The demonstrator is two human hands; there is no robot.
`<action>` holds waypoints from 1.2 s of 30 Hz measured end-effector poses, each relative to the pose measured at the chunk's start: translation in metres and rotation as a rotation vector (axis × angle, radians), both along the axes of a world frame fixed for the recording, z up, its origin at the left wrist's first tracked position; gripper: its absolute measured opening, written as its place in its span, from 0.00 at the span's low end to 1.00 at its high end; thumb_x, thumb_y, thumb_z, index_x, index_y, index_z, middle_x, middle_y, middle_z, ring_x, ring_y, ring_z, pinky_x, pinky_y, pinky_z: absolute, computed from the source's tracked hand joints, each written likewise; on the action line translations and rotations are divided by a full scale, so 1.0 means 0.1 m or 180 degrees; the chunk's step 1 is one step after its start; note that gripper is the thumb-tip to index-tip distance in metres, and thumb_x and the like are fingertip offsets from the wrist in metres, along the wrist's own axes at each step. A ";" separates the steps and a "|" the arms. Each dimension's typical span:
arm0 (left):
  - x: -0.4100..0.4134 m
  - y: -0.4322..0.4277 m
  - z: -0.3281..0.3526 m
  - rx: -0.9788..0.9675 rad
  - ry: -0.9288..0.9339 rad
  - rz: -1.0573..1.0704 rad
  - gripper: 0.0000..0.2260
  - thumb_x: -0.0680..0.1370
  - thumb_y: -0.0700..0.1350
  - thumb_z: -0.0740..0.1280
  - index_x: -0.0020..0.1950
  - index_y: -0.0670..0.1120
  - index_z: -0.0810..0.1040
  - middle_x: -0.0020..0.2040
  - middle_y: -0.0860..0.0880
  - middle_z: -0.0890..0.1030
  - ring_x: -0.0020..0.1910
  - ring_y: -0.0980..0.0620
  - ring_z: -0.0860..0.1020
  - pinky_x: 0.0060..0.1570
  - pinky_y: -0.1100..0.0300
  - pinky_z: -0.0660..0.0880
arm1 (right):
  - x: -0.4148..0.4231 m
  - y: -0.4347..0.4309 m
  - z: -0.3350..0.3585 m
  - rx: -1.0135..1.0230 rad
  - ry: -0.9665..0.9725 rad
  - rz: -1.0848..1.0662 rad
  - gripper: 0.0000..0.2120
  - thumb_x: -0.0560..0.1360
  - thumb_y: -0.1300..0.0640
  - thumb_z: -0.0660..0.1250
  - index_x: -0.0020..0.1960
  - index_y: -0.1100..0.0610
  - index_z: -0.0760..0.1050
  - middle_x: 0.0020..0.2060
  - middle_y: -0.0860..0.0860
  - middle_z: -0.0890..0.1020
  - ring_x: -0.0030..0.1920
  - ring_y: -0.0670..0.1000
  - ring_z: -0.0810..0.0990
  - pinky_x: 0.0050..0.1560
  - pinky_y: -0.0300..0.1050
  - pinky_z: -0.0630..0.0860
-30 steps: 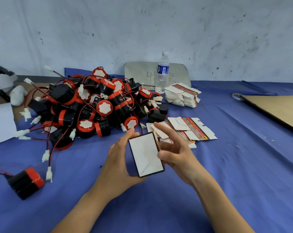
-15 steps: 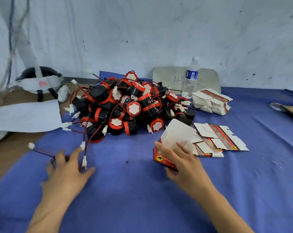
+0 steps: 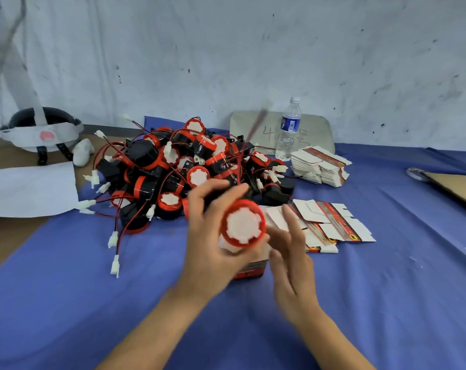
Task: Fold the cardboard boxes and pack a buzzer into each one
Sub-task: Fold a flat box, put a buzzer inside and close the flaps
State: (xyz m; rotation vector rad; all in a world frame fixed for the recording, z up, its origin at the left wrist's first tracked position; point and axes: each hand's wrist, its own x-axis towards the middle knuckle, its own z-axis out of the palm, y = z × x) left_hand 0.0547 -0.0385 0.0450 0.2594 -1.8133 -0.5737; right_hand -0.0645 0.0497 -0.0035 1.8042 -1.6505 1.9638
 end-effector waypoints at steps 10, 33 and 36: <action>-0.11 -0.05 -0.37 -0.0705 -0.0590 -0.0753 0.32 0.68 0.59 0.74 0.66 0.50 0.67 0.68 0.54 0.70 0.68 0.58 0.69 0.61 0.68 0.71 | -0.24 0.05 0.20 -0.0549 -0.2460 0.0019 0.26 0.77 0.50 0.57 0.73 0.35 0.57 0.51 0.57 0.85 0.42 0.56 0.83 0.48 0.47 0.80; -0.14 -0.19 -0.48 -0.0167 -0.0547 -0.0037 0.41 0.67 0.58 0.74 0.75 0.57 0.58 0.73 0.58 0.58 0.74 0.58 0.58 0.67 0.62 0.67 | -0.05 0.03 0.10 0.0221 -0.0554 -0.0413 0.18 0.66 0.47 0.73 0.55 0.46 0.78 0.48 0.45 0.82 0.50 0.51 0.82 0.48 0.38 0.79; -0.16 -0.20 -0.55 0.0228 -0.0719 -0.0448 0.47 0.68 0.57 0.75 0.77 0.61 0.48 0.77 0.56 0.50 0.76 0.60 0.55 0.63 0.74 0.64 | -0.06 0.01 0.08 0.0378 -0.0361 -0.0539 0.16 0.67 0.45 0.73 0.52 0.48 0.78 0.48 0.46 0.82 0.51 0.52 0.81 0.49 0.40 0.79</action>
